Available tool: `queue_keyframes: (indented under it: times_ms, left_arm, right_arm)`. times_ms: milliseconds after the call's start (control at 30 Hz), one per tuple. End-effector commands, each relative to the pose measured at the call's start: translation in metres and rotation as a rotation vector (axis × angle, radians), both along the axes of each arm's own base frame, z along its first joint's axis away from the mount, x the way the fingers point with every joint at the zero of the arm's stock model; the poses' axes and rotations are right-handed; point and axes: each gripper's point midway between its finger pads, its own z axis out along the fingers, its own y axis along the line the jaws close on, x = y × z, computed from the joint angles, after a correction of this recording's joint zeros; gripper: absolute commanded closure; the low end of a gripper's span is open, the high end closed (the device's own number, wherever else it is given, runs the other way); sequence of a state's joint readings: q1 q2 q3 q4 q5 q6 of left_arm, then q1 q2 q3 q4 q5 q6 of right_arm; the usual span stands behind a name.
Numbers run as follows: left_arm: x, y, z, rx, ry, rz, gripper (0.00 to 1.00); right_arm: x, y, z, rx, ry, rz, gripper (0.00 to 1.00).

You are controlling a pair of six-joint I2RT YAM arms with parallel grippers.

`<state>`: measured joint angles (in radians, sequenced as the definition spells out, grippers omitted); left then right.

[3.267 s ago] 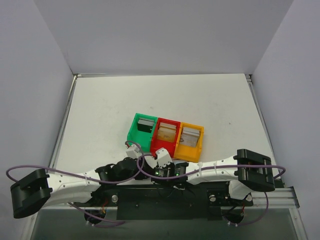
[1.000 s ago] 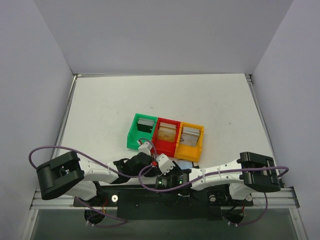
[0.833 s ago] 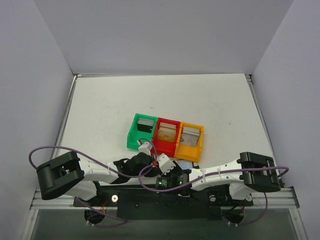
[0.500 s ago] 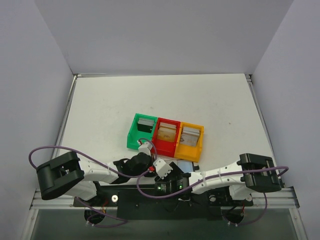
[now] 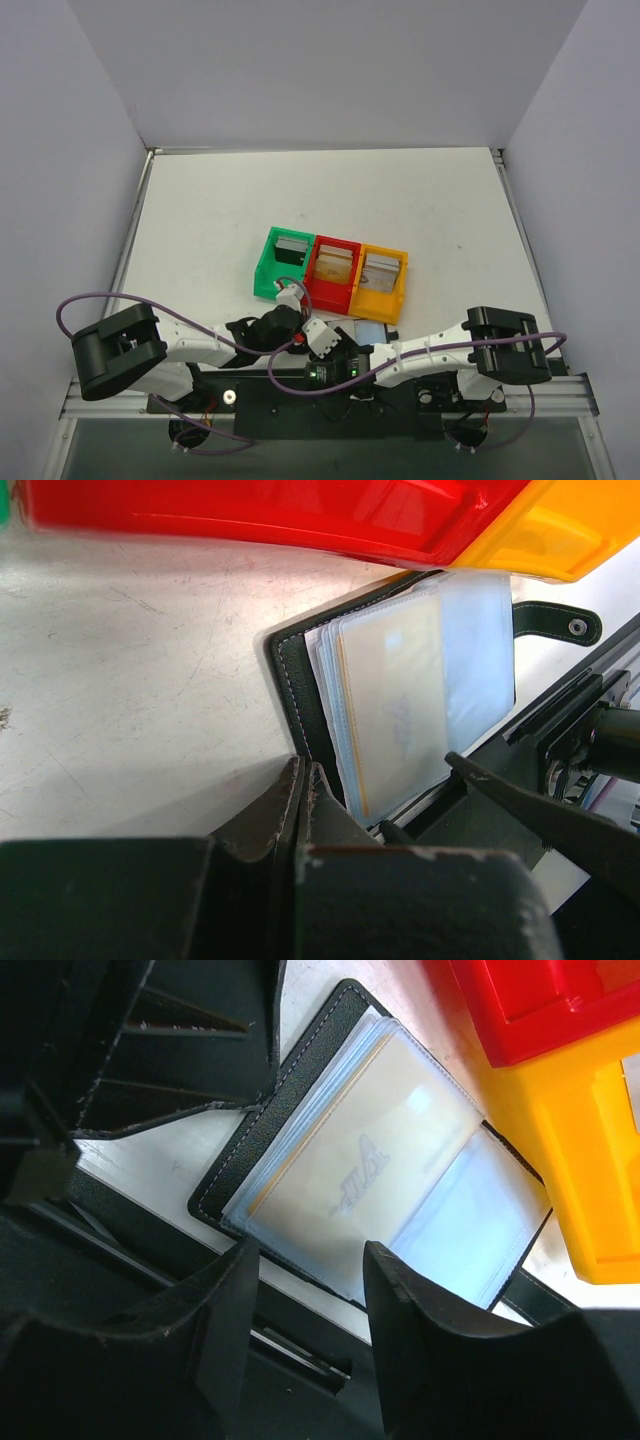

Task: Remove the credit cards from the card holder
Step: Remove the credit card from the card holder.

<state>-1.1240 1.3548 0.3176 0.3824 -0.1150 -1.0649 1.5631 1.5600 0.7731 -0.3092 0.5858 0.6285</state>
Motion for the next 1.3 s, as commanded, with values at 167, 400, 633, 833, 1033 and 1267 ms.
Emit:
queue_keyframes:
  times_ms: [167, 400, 633, 833, 1033, 1267]
  left_arm:
    - [0.000, -0.004, 0.010, -0.029, -0.024, -0.018, 1.00]
    - [-0.001, -0.004, 0.009, -0.030, -0.022, -0.016, 1.00]
    - [-0.001, -0.002, 0.010, -0.033, -0.024, -0.011, 1.00]
    - [0.000, -0.001, 0.011, -0.036, -0.028, -0.008, 1.00]
    - [-0.001, 0.001, 0.012, -0.040, -0.025, -0.003, 1.00]
    - [-0.002, 0.008, 0.015, -0.050, -0.023, 0.016, 0.97]
  right_arm:
    - [0.012, -0.012, 0.008, -0.008, -0.037, -0.066, 0.73]
    - [0.014, -0.021, 0.009, -0.004, -0.053, -0.100, 0.89]
    - [0.016, -0.031, 0.016, 0.038, -0.074, -0.140, 1.00]
    - [0.012, -0.032, 0.022, 0.043, -0.069, -0.089, 0.81]
    - [0.003, -0.031, 0.014, 0.057, -0.022, -0.042, 0.58]
    - [-0.001, -0.024, 0.005, -0.003, -0.005, -0.004, 0.55]
